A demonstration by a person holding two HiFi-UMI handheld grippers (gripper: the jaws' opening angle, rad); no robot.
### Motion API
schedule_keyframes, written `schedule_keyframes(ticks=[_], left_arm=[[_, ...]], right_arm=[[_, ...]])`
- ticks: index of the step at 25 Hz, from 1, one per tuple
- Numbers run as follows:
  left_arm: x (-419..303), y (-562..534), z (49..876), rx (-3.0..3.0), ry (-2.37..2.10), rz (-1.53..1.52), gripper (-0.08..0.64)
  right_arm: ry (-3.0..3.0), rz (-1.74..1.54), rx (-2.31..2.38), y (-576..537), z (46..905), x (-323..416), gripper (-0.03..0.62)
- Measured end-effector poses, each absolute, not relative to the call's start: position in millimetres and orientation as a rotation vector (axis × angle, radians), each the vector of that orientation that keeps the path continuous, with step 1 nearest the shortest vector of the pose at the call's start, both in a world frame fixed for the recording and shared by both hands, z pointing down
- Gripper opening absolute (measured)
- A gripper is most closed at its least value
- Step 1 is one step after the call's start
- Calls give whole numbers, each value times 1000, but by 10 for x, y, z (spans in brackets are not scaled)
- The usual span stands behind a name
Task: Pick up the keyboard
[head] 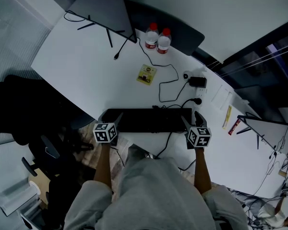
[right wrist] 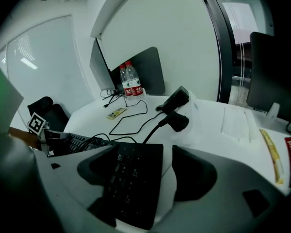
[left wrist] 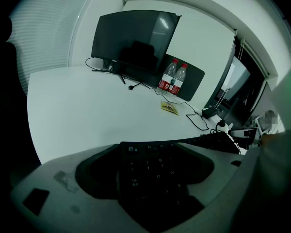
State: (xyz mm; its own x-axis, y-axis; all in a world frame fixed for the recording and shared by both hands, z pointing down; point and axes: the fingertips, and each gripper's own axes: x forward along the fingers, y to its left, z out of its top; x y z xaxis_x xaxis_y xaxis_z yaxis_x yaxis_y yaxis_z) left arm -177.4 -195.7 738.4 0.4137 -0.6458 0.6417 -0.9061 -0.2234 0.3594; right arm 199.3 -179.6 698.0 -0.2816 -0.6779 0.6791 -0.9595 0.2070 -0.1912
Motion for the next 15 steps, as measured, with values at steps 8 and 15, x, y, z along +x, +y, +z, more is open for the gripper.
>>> schedule_keyframes(ticks=[8, 15], left_arm=[[-1760, -1958, 7377, 1963, -1318, 473, 316], [-1768, -1953, 7385, 1961, -1318, 475, 316]], right_arm=[[-2010, 872, 1498, -1877, 7188, 1992, 367], [-2069, 910, 1493, -1917, 7181, 1941, 396]])
